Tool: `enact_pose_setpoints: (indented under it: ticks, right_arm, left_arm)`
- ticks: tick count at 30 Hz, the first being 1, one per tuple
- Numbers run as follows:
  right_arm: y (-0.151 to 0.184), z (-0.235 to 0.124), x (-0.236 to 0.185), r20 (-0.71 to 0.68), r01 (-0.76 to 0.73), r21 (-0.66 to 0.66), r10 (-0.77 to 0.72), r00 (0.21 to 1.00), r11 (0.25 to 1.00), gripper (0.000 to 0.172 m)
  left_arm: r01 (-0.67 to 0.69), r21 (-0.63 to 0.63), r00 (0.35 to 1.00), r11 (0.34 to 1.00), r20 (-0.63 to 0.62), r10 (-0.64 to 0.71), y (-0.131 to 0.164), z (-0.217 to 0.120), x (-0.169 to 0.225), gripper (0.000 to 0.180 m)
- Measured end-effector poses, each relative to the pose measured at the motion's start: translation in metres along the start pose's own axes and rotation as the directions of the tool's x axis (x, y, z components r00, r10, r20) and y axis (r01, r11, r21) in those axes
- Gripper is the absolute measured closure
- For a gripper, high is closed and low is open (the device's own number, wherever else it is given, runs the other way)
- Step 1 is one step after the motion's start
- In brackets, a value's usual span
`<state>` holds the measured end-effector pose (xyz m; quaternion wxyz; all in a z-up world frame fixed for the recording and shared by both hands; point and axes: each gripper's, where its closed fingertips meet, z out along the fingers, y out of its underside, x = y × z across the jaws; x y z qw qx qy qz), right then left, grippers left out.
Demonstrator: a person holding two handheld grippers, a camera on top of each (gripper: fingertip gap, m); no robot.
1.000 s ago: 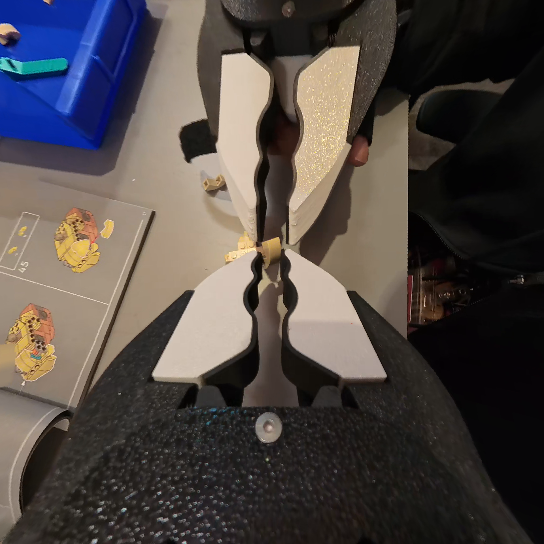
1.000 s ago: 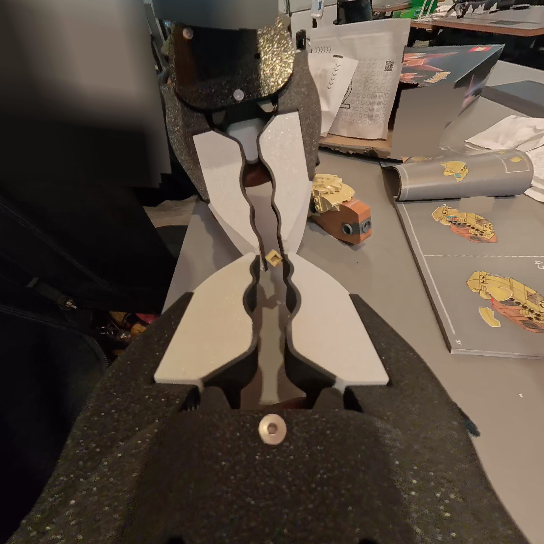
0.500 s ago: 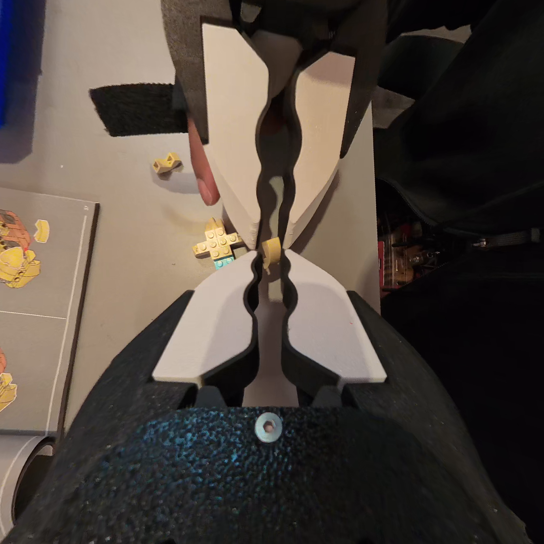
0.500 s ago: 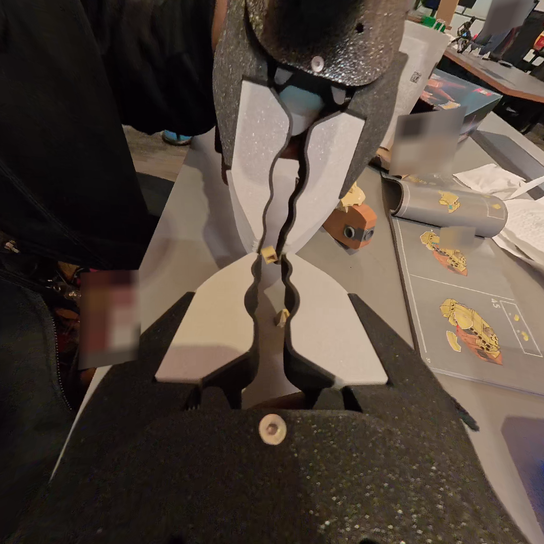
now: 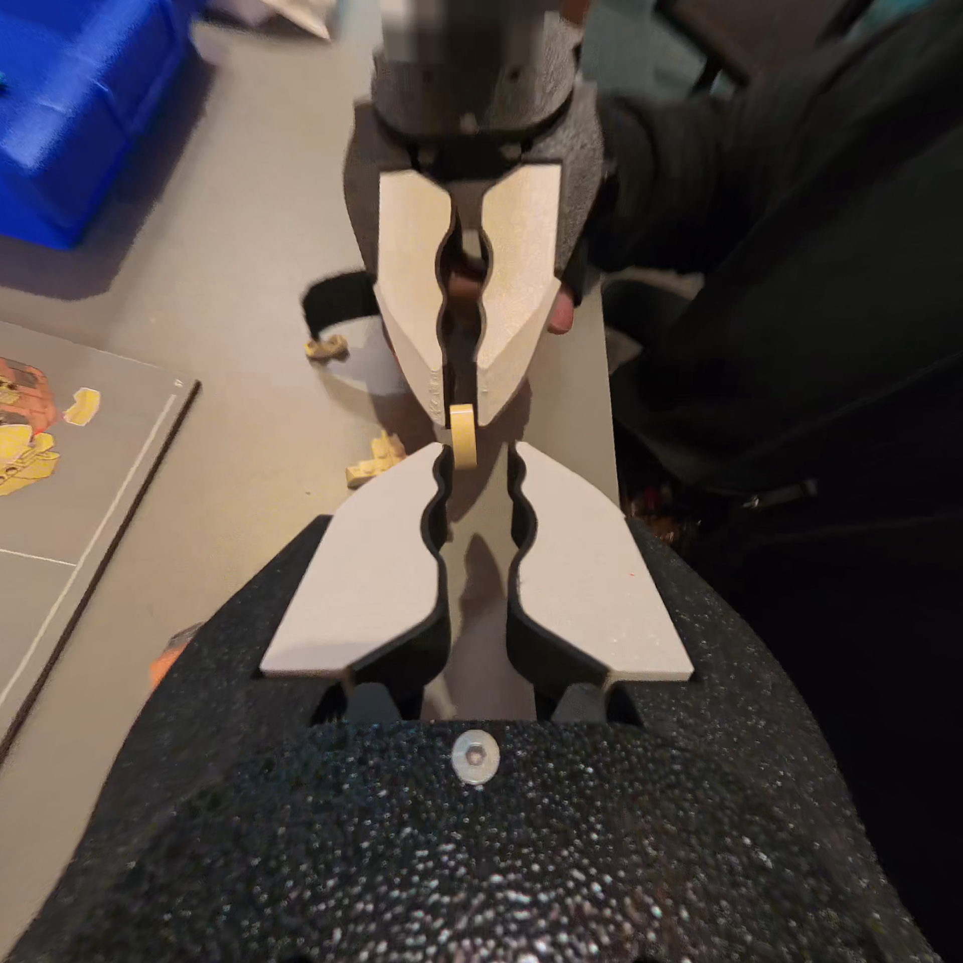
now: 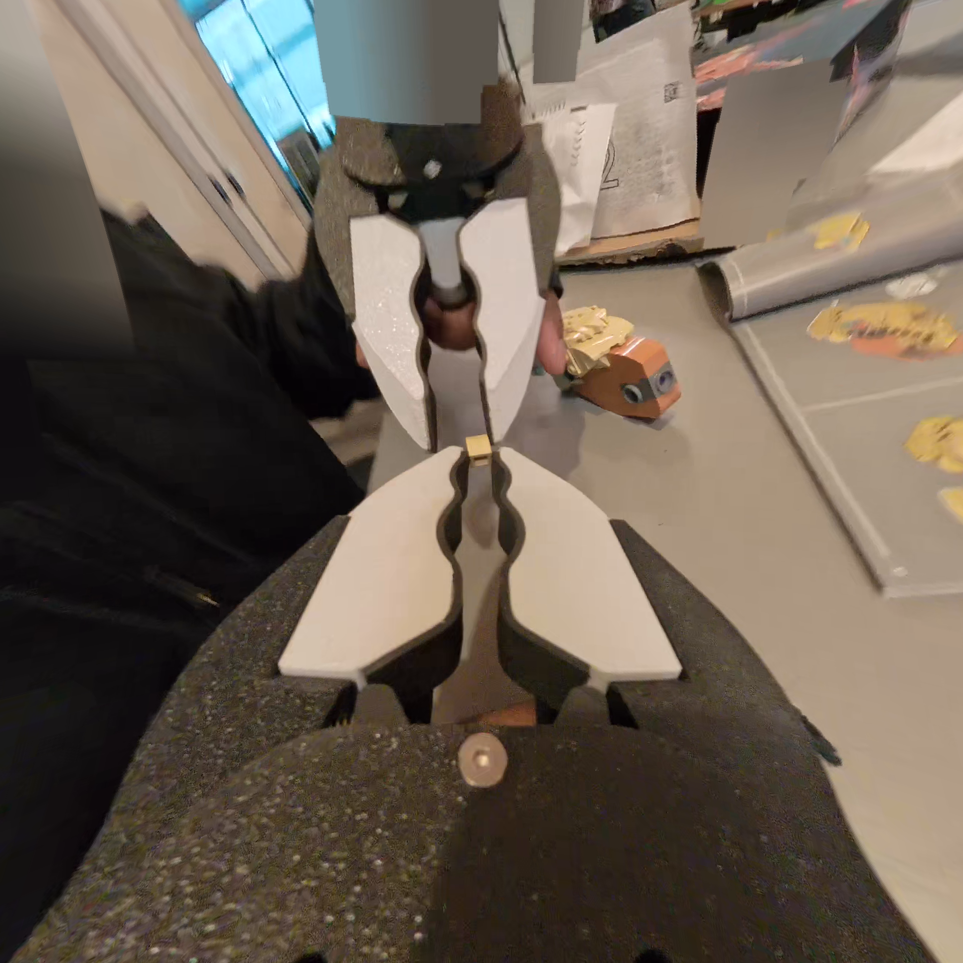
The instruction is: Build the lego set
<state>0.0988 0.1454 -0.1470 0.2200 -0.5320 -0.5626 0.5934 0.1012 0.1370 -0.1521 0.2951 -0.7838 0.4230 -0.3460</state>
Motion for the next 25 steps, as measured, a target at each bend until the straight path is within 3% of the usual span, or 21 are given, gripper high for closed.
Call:
enact_pose_setpoints:
  ticks: [3, 5, 14, 17, 20, 25]
  right_arm:
    - [-0.008, -0.003, 0.001, 0.116, -0.259, 0.049, 0.252, 0.961, 0.965, 0.163]
    - [-0.008, -0.002, 0.002, 0.143, -0.337, 0.046, 0.328, 0.934, 0.940, 0.164]
    - [-0.008, -0.002, 0.000, 0.170, -0.370, 0.040, 0.359, 0.918, 0.928, 0.163]
    - [-0.019, -0.009, 0.000, 0.172, -0.325, 0.092, 0.307, 0.936, 0.941, 0.152]
    - [-0.016, -0.018, 0.015, 0.035, -0.195, 0.079, 0.193, 0.981, 0.978, 0.145]
    - [0.025, -0.034, 0.051, -0.246, -0.006, -0.190, -0.042, 0.968, 0.982, 0.146]
  left_arm:
    - [0.088, 0.131, 0.996, 0.988, -0.012, -0.087, -0.007, -0.006, -0.005, 0.161]
    - [0.123, 0.158, 0.992, 0.980, -0.013, -0.122, -0.006, -0.006, -0.008, 0.161]
    - [0.206, 0.229, 0.978, 0.952, -0.091, -0.189, -0.008, -0.002, -0.005, 0.172]
    - [0.351, 0.335, 0.931, 0.874, -0.228, -0.287, -0.020, -0.011, -0.002, 0.173]
    - [0.507, 0.428, 0.850, 0.748, -0.390, -0.354, -0.030, -0.025, 0.000, 0.173]
    - [0.679, 0.489, 0.722, 0.548, -0.581, -0.376, -0.036, -0.045, -0.003, 0.173]
